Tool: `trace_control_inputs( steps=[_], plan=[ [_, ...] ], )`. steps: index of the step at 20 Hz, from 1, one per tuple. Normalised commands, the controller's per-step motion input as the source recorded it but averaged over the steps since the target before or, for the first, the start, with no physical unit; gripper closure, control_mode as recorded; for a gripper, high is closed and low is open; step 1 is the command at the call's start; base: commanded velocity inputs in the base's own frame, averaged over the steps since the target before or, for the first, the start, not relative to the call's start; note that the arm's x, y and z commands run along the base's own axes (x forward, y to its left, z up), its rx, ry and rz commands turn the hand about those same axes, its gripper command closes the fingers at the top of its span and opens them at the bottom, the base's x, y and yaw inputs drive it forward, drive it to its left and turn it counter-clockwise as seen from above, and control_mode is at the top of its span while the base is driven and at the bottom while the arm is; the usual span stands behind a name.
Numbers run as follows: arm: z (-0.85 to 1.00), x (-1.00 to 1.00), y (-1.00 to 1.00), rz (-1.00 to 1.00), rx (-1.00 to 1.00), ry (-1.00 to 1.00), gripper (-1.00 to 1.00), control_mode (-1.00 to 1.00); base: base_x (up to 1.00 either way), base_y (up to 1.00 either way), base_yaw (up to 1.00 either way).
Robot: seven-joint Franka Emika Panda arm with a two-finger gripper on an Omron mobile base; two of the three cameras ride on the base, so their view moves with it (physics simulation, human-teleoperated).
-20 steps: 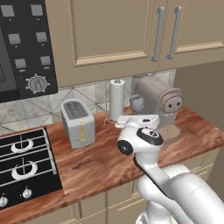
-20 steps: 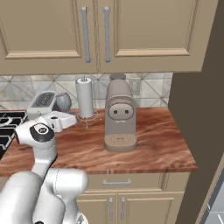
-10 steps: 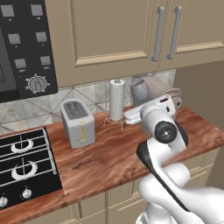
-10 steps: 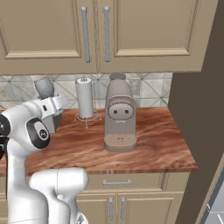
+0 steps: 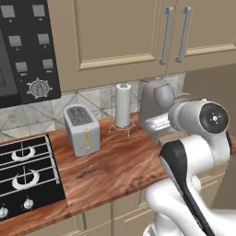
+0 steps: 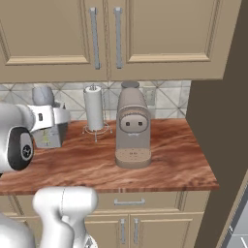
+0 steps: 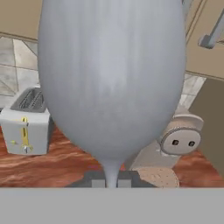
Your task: Retrieve the wine glasses from the counter and place one next to each plate.
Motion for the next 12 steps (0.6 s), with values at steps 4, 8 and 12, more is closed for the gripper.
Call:
trace_control_inputs(
  steps=[4,8,12],
  plan=[
    [0.0,-0.49,-0.41,0.13,0.14,0.1,1.0,-1.0,0.0,0.0,0.0],
    [-0.07,-0.28,-0.25,0.28,0.1,-0.04,1.0,-1.0,0.0,0.0,0.0],
    [-0.35,-0.16,0.03,0.3,0.06,-0.2,1.0,-1.0,0.0,0.0,0.0]
  ],
)
